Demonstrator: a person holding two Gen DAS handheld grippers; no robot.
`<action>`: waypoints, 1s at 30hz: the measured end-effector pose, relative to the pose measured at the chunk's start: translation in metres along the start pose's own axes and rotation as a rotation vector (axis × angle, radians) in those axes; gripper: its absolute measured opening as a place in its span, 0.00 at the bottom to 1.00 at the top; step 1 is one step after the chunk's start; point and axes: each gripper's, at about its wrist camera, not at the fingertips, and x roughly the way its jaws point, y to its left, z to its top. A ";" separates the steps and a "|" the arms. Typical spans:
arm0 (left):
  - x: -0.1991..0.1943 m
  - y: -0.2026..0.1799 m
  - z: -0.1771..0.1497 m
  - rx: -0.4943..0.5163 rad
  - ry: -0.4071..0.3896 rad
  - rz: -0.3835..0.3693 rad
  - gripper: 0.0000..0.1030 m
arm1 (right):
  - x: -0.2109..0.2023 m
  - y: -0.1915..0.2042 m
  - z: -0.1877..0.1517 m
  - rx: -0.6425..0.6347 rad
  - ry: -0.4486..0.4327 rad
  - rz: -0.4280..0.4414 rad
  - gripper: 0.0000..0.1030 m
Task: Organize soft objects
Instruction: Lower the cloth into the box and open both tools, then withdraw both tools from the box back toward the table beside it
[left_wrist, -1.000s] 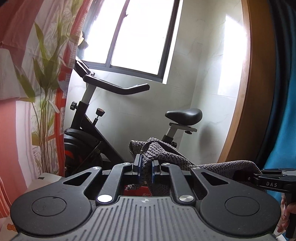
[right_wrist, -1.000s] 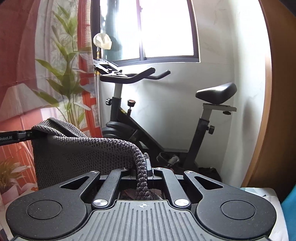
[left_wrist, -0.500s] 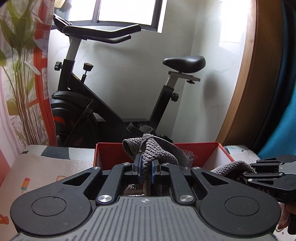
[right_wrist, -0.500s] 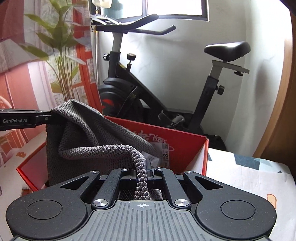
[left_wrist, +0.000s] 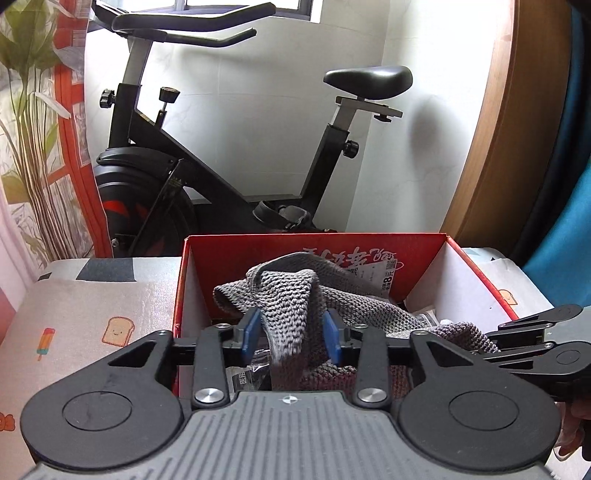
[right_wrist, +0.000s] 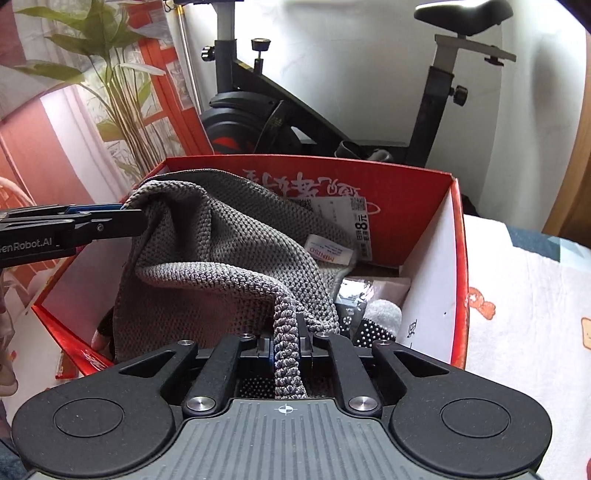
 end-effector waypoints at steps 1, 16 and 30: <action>-0.001 -0.002 0.001 0.010 0.003 0.005 0.44 | 0.001 -0.001 -0.001 0.018 0.011 0.007 0.11; -0.057 -0.004 0.010 -0.007 -0.058 0.058 1.00 | -0.044 0.001 0.002 0.117 -0.065 0.023 0.88; -0.149 -0.019 0.002 -0.036 -0.175 0.146 1.00 | -0.151 0.030 -0.004 0.126 -0.296 0.033 1.00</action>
